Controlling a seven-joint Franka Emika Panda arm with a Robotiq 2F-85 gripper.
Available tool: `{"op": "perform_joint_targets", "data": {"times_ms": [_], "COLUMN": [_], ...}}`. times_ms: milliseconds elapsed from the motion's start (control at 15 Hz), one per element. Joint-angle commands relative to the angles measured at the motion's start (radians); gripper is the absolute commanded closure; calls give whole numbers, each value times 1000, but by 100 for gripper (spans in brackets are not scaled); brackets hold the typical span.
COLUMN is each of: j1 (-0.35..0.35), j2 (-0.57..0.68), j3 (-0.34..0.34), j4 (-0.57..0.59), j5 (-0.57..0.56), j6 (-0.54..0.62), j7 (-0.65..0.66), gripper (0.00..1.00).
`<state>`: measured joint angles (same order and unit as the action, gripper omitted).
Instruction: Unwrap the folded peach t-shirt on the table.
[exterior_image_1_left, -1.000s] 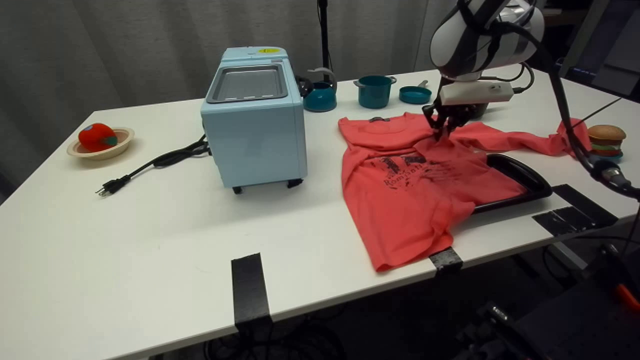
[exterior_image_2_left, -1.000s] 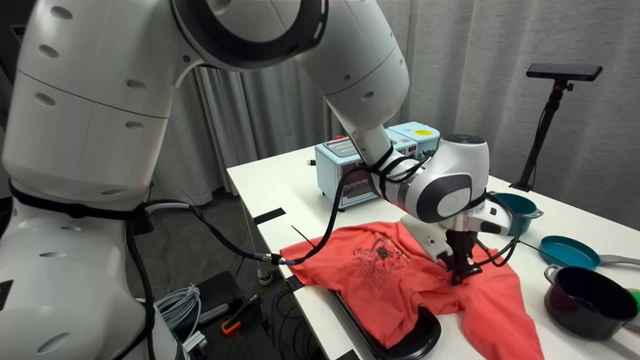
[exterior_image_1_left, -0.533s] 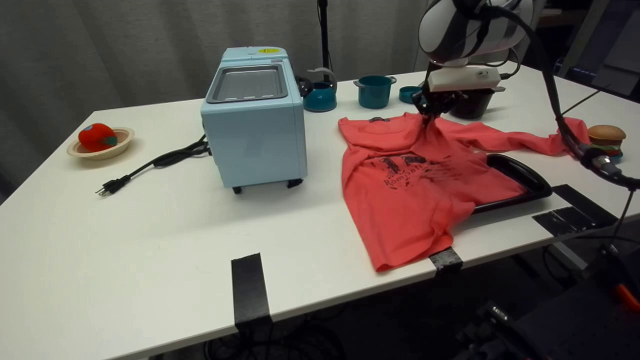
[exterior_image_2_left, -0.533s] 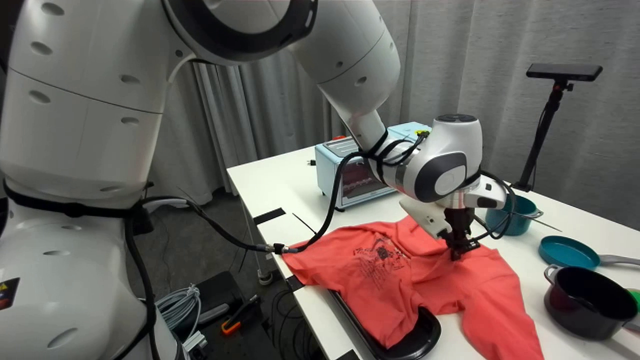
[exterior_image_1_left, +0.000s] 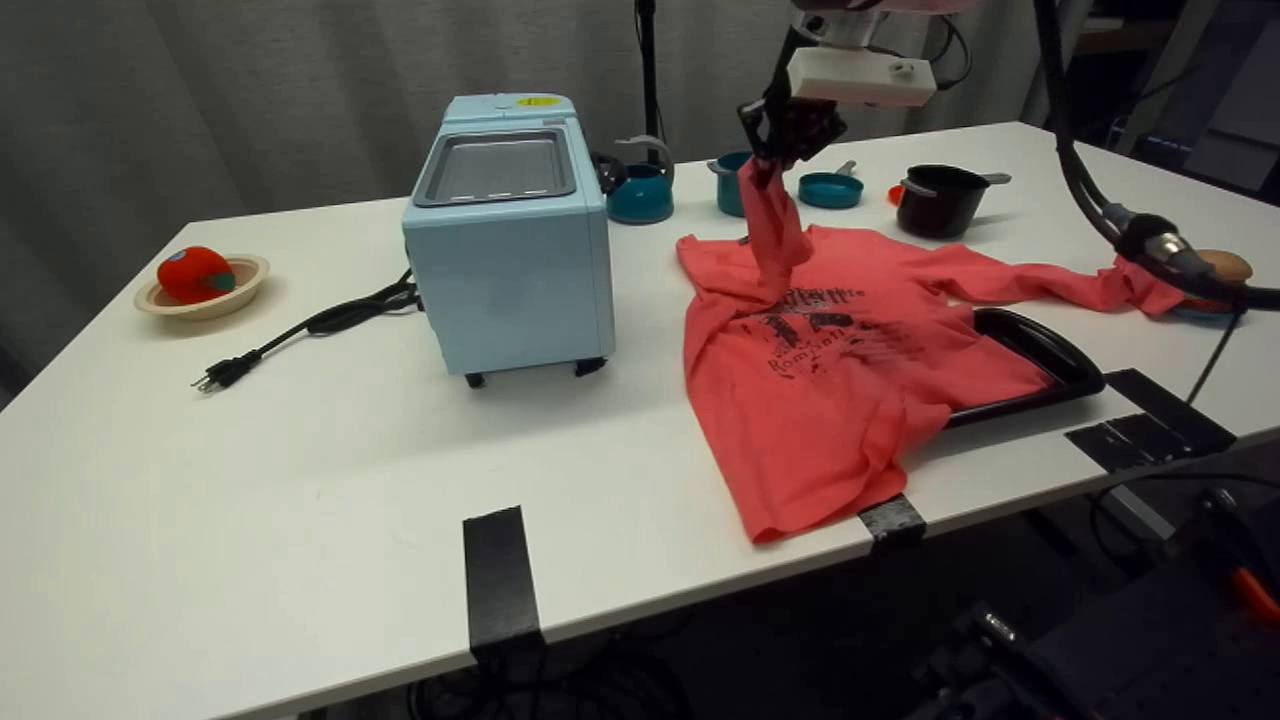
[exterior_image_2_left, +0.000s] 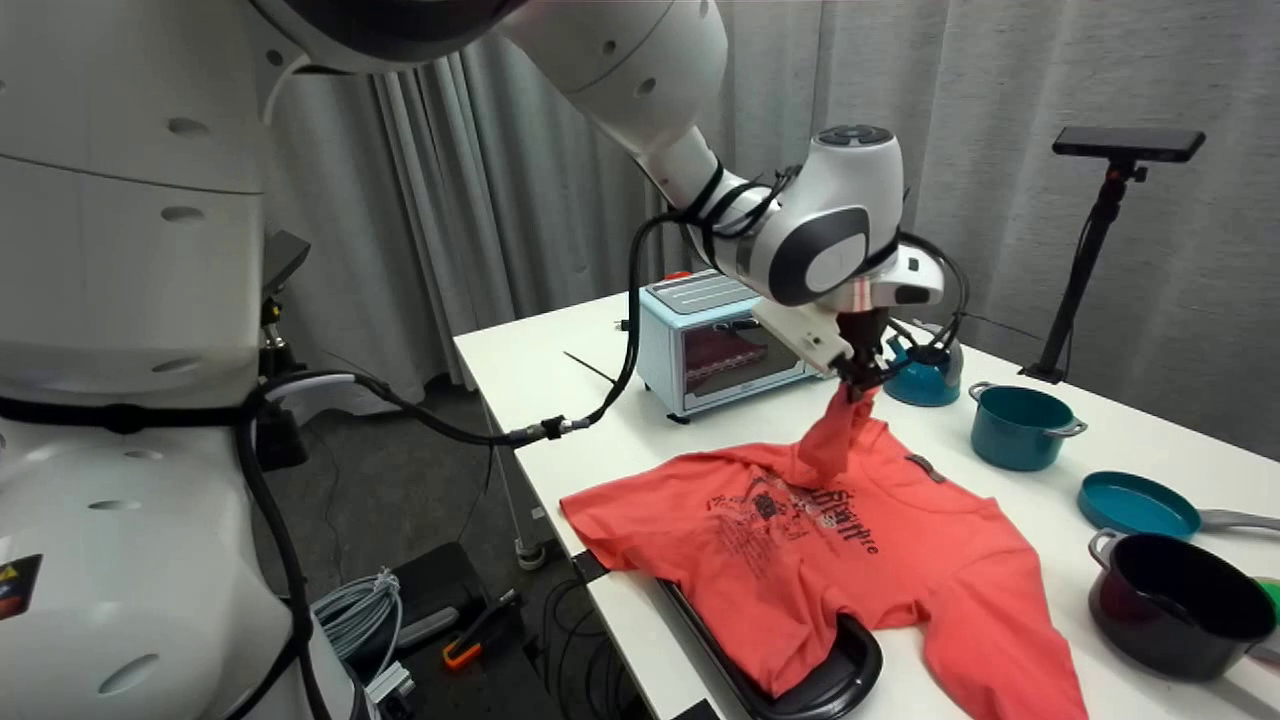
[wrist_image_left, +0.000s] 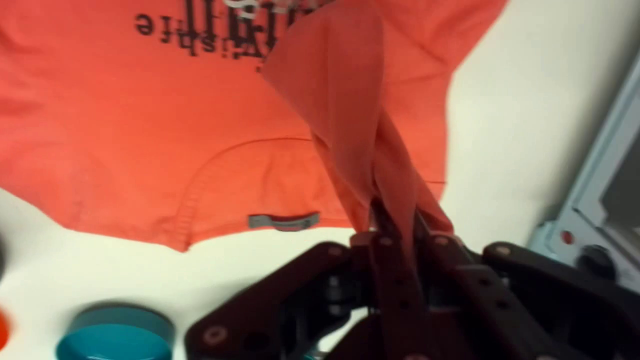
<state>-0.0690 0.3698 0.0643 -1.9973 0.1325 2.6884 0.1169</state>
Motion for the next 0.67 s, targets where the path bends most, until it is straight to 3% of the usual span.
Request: {"op": "perform_joint_targets", "data": {"times_ms": [0,267,600], "j1": [-20,-17,6], "j2": [-88,-154,-230], "j3": [107,184,162], "j4": [-26,-30,-36], "j5": [174,370,468], "j6": [-41,-135,-348], "j7": [-132,-272,-390], "gripper": [98,98,98]}}
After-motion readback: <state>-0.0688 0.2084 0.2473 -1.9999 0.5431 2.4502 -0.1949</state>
